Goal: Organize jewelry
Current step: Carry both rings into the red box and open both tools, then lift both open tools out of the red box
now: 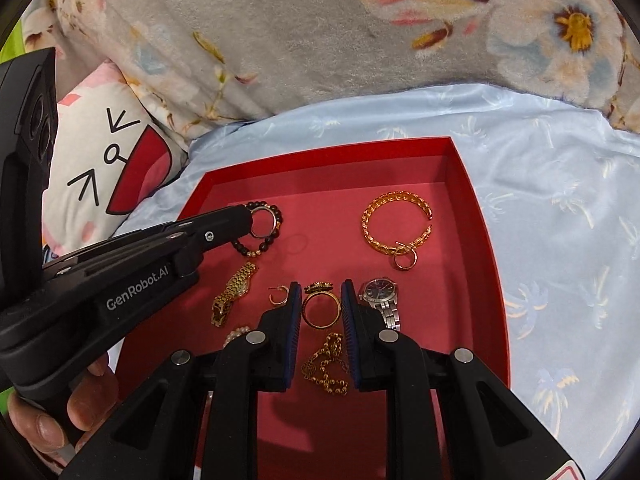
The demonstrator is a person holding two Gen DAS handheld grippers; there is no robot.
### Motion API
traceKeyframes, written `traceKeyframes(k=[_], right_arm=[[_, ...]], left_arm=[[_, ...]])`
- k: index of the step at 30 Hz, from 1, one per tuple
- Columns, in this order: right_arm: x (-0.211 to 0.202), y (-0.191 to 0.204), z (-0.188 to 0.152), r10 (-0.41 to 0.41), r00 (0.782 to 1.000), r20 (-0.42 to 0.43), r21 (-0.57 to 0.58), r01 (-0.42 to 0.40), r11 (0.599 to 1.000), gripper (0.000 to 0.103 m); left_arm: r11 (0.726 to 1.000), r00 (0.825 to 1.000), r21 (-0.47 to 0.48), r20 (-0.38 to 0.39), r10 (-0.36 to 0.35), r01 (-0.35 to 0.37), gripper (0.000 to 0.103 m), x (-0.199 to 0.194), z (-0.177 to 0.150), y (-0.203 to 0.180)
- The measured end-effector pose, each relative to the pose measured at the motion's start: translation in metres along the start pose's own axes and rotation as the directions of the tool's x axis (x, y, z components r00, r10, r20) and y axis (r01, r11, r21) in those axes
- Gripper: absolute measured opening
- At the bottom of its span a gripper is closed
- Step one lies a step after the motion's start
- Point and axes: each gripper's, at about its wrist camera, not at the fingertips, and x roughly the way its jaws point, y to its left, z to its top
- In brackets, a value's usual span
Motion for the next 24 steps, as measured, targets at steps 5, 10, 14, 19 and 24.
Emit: traceKeyframes(k=[5,10,14,19,24], right_arm=[[0.003,-0.004,0.002,0.0,1.0,0.018,0.005,0.0,1.0,0.025],[-0.016,-0.013,0.003,0.008,0.998,0.07,0.04,-0.011,0.999,0.028],[-0.046,-0.013,-0.01,0.007,0.992,0.126,0.043,-0.013,0.999,0.037],[-0.083,-0.002,-0.043,-0.007,0.986,0.164,0.027,0.002,1.0,0.043],[-0.108,0.01,-0.083,-0.036,0.986,0.165,0.002,0.036,0.999,0.047]], left_arm=[[1.0,1.0,-0.012,0.012,-0.002,0.002,0.007,0.003,0.002,0.002],[0.997,0.998,-0.071,0.061,0.014,-0.01,0.02,-0.016,0.004,0.016],[0.994,0.988,-0.097,0.138,0.065,-0.052,0.031,-0.057,-0.014,0.031],[0.99,0.977,-0.118,0.184,0.103,-0.082,0.033,-0.105,-0.055,0.043],[0.985,0.97,-0.121,0.195,0.147,-0.125,0.033,-0.13,-0.097,0.037]])
